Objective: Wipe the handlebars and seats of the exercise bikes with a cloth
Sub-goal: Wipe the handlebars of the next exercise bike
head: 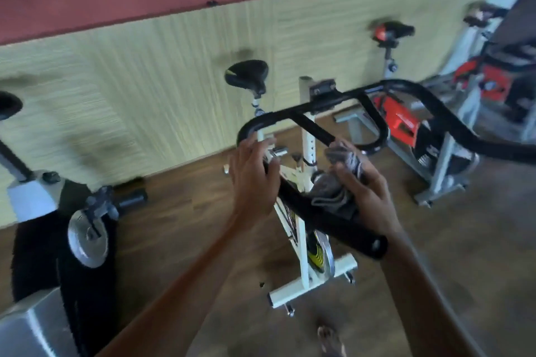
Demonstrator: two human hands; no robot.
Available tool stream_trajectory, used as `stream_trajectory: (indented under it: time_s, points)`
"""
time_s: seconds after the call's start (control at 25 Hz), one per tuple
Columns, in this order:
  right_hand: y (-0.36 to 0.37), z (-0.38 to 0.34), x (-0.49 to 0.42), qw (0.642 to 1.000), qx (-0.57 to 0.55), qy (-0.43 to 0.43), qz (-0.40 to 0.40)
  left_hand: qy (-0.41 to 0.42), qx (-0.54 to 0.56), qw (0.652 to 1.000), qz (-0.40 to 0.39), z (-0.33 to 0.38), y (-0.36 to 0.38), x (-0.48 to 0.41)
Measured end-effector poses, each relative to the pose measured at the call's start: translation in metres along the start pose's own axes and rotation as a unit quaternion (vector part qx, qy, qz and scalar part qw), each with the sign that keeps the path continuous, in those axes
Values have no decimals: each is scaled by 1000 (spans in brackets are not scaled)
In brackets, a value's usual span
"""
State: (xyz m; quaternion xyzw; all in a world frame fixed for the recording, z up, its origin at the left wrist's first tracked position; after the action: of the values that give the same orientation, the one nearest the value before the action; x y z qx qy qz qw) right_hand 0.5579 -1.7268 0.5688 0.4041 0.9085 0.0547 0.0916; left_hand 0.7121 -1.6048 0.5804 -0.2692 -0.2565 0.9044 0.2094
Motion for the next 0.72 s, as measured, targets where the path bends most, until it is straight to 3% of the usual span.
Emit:
stream_trajectory:
  time_s: [0.16,0.32,0.56,0.72]
  points:
    - [-17,-9,55,990,-39,-4,138,140,144,968,-151,45,-5,47]
    - [-29,-10,108,965,-101,-3,242,159,217,934,-233,59,-2,69]
    - [16,-1,146,957,-63,-77,272,218,241,924,-200,56,-7,91]
    - [39,5,134,929,49,-228,289,223,249,928,-167,54,-3,90]
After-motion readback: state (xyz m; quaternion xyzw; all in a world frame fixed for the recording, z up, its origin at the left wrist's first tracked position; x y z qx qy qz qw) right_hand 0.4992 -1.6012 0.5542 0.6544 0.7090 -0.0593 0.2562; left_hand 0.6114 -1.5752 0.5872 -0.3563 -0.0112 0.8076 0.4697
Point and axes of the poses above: each hand's wrist, its own x-axis away from the middle knuckle, its own y-axis out of the palm, z = x × y, the point moved 3 cm from there along -x, towards the middle knuckle, and after that the axes turned 3 degrees about z, right-handed, at the moved point
